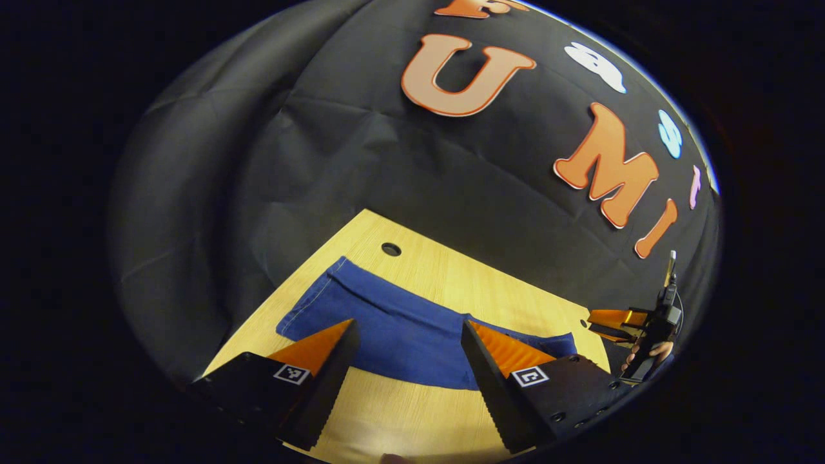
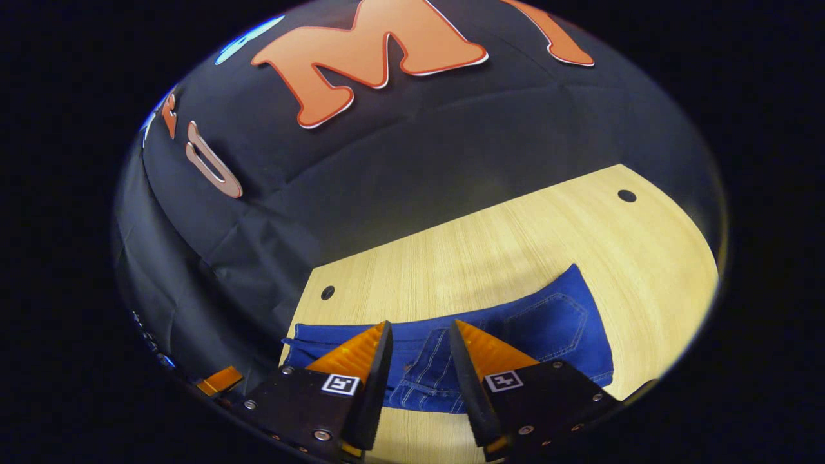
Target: Grasp the waist and the cuffs of the jeans and fold them to make the two legs overlap; first hold the waist and fold one-third of the jeans toward the cuffs, then hold the cuffs and fold the remaining one-third in the same direction to finish folding.
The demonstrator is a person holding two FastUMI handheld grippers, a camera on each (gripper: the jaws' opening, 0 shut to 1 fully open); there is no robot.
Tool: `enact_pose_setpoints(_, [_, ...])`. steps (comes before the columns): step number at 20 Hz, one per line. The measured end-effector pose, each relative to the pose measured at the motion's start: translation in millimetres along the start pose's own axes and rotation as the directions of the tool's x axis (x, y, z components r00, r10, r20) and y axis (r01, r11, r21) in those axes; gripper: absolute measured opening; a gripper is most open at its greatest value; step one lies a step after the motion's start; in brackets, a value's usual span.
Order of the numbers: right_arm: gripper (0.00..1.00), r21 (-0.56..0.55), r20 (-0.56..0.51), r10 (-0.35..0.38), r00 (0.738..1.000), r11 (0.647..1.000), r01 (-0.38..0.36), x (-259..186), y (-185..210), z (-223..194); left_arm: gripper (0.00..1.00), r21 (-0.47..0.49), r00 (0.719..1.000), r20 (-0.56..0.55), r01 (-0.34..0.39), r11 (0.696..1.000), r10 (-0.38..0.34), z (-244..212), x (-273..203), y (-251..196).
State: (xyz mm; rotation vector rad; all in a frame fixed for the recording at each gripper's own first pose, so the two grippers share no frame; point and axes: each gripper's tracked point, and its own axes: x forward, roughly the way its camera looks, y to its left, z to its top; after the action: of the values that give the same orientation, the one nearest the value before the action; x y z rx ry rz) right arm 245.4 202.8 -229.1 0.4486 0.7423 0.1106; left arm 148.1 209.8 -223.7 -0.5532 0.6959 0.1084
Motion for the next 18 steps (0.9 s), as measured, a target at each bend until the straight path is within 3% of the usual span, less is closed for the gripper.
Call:
enact_pose_setpoints(1, [0.59, -0.002, 0.017, -0.014, 1.000, 1.000, 0.014, -4, -3, 6, 0.95, -0.024, 1.000, -0.015, -0.007, 1.000, 0.007, -3, 6, 7])
enact_pose_setpoints(4, [0.80, -0.022, 0.096, -0.041, 0.995, 0.999, 0.043, -22, -13, 30, 0.98, -0.136, 0.997, -0.071, -0.023, 0.990, 0.013, -16, 19, 26])
enact_pose_setpoints(6, [0.86, -0.024, 0.135, -0.073, 0.988, 0.997, 0.077, -37, -19, 41, 0.98, -0.216, 0.992, -0.128, -0.045, 0.975, 0.017, -28, 32, 40])
enact_pose_setpoints(9, [0.89, -0.034, 0.204, -0.128, 0.971, 0.990, 0.137, -62, -34, 59, 0.98, -0.310, 0.978, -0.204, -0.096, 0.946, 0.032, -47, 50, 64])
enact_pose_setpoints(12, [0.89, -0.029, 0.241, -0.168, 0.956, 0.983, 0.180, -85, -47, 67, 0.98, -0.429, 0.965, -0.263, -0.119, 0.895, 0.003, -67, 66, 75])
enact_pose_setpoints(18, [0.90, -0.038, 0.286, -0.224, 0.932, 0.969, 0.245, -110, -60, 78, 0.98, -0.539, 0.950, -0.312, -0.184, 0.822, 0.008, -86, 86, 111])
